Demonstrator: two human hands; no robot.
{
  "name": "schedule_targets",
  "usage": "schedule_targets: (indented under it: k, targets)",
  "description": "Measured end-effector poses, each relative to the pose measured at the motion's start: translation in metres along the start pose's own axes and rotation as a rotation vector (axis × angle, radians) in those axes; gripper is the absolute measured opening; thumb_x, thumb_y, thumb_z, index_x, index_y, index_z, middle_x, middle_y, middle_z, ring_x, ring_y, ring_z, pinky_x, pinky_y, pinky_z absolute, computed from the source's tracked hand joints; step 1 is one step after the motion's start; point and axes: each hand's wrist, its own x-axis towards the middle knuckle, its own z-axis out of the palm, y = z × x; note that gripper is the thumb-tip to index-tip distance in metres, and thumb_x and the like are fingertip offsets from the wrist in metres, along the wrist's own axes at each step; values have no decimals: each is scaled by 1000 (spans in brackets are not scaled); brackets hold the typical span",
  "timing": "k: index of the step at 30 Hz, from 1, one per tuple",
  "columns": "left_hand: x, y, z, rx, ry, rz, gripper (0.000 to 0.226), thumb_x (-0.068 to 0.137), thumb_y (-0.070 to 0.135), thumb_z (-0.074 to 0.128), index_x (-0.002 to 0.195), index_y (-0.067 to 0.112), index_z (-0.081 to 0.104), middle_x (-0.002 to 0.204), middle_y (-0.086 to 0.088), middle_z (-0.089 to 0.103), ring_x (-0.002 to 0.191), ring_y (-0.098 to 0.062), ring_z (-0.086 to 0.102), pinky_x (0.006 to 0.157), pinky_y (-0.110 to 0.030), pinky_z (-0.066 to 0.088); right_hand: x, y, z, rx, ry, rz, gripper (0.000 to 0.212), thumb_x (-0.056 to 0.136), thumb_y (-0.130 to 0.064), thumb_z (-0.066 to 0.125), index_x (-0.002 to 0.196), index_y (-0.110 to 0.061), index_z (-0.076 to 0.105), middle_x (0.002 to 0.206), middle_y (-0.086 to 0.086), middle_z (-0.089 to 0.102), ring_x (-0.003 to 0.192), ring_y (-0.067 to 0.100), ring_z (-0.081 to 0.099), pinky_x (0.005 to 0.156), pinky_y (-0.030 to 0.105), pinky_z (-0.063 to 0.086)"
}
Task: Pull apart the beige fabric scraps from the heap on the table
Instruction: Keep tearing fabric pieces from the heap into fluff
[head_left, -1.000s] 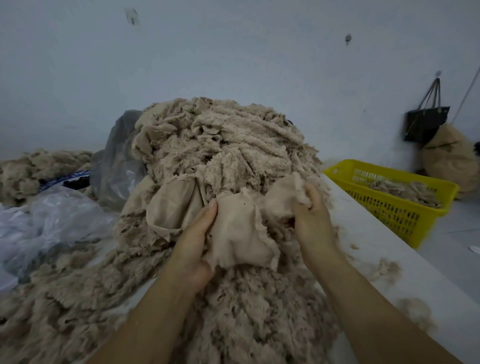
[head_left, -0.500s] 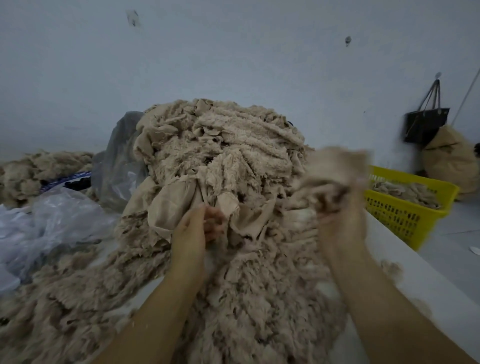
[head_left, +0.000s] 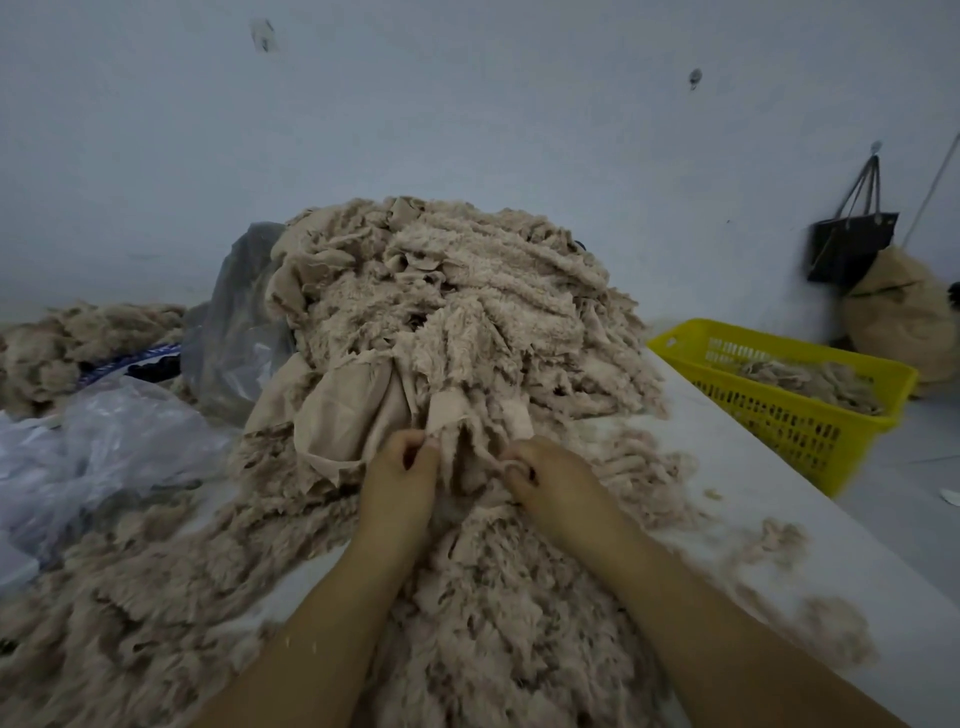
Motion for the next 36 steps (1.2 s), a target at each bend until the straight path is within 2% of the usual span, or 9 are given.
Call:
schedule_targets:
  k: [3,7,10,17,20,23,27,32,36]
  targets:
    - [7,-1,-11,-235,189,-87,12,101,17,51,99,16,63,87,-4,66,73,-17,57,66,-31,48,-4,1,-13,237,286,121,18,105,-27,45,90,-20,54,80,1,50,64,13,44,58,29,32]
    - [8,-2,-12,-367,284,-134,16,100,17,52,89,24,61,97,-6,64,88,-22,58,81,-38,50,-12,-9,-21,400,456,93,11,105,-32,45,110,-37,53,87,-7,58,61,6,51,53,19,38]
    - [3,-1,-7,-354,276,-137,19,101,19,52,85,28,59,87,0,63,81,-19,57,73,-34,47,-13,-21,-20,412,528,26,16,104,-32,46,117,-36,56,91,-14,59,71,4,53,60,19,41]
    - [13,-2,-18,-705,369,-376,21,100,6,48,114,11,63,94,-9,63,81,-22,57,84,-38,52,-17,-26,-28,511,744,-25,9,103,-28,45,102,-28,54,66,-19,50,50,7,34,49,22,27]
    - [7,7,-18,-782,374,-335,21,103,7,43,120,8,56,88,-5,62,61,-10,62,55,-21,53,-17,-28,-24,453,700,-33,6,103,-28,48,100,-27,54,63,-6,45,49,9,33,51,28,27]
    - [-10,22,-8,-737,115,-390,25,102,32,50,95,9,57,65,-5,62,41,-12,54,36,-21,39,-17,-33,-19,354,564,-93,16,100,-30,51,93,-18,58,62,-9,41,52,9,35,52,32,32]
    - [-25,30,1,-523,-386,-302,61,77,70,63,85,11,77,85,-8,76,74,-23,74,58,-30,55,-20,-44,-12,92,278,-264,35,94,-45,40,80,-20,60,71,-11,50,65,8,47,57,29,40]
    - [-19,26,-5,-706,-298,-358,33,97,29,60,118,4,65,100,-13,76,88,-25,75,64,-32,59,-17,-39,-8,32,69,-236,39,94,-57,31,96,-32,62,79,-15,60,69,1,53,54,20,34]
    - [-17,29,-11,-990,-343,-349,42,106,28,40,106,10,78,116,-12,72,98,-23,72,75,-34,60,-11,-27,-4,-62,16,-126,25,94,-57,36,91,-33,45,76,-17,47,68,4,49,52,23,27]
